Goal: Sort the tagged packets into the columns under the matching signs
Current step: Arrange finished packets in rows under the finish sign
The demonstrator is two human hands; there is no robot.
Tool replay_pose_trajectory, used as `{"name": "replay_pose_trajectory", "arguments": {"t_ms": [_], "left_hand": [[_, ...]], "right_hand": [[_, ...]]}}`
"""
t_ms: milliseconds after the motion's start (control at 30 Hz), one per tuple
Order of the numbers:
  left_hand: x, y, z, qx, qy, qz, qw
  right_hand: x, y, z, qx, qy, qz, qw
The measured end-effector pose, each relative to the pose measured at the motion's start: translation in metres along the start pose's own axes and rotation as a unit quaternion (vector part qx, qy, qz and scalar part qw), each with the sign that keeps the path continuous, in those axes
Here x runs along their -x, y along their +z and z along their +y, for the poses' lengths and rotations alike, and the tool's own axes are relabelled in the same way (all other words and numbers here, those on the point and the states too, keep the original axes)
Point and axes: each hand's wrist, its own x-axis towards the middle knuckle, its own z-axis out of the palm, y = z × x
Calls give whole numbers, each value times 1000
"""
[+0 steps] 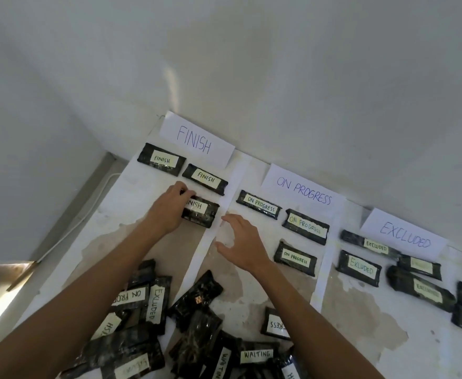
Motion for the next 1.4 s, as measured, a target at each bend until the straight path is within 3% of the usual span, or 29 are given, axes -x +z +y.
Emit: {"name": "replay_pose_trajectory", "arguments": {"t_ms": [333,567,700,833,1167,1400], "left_hand": [[-31,9,-22,5,29,-19,999],[-22,10,-21,-19,40,0,999],[5,8,-4,17,31,6,999],[45,17,19,96,4,-42,995],[136,67,64,127,-13,-97,987],[147,90,94,-3,-51,-45,998]], "right_hand": [[-10,14,20,25,-19,22,999],[-9,10,16,26,-15,-17,999],[5,4,8,19,-8,-39,999],[27,4,1,24,-7,-63,998],[87,22,-7,30,32,-96,994],[118,19,-6,15,56,-75,995]]}}
